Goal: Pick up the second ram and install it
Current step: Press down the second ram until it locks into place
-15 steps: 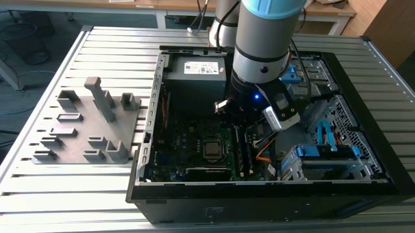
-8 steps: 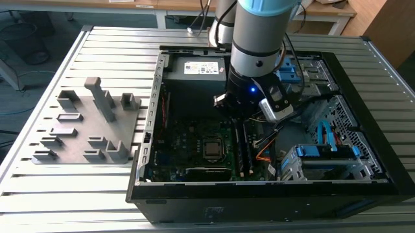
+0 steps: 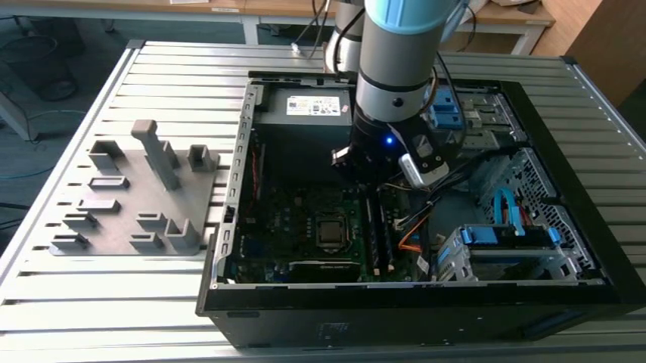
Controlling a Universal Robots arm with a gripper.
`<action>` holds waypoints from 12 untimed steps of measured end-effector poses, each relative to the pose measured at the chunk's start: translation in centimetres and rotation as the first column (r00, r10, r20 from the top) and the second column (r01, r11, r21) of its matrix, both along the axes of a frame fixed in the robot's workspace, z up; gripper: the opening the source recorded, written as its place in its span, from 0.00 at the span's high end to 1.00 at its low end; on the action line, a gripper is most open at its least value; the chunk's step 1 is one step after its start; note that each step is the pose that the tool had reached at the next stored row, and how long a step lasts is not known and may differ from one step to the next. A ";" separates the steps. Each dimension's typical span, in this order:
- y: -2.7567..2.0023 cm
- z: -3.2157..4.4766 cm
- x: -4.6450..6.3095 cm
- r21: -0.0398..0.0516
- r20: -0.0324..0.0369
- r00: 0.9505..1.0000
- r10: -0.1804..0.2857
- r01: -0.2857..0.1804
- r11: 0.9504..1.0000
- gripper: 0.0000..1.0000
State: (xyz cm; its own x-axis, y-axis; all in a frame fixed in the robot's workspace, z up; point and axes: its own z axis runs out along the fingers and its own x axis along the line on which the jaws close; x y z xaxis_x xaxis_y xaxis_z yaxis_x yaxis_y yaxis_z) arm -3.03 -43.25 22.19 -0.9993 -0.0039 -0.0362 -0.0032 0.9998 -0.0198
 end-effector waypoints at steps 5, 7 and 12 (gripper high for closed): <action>-0.01 -0.64 0.0 -0.001 -0.001 1.000 0.002 -0.002 1.000 0.90; 0.01 -0.59 0.0 -0.001 0.000 1.000 0.002 -0.002 1.000 0.90; 0.01 1.04 0.0 0.000 0.000 1.000 0.002 -0.002 1.000 0.90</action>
State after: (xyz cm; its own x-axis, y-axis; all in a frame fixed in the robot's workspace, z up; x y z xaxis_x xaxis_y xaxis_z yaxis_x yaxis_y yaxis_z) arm -3.03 -43.23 23.24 -0.9993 -0.0060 -0.0363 -0.0052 0.9998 -0.0198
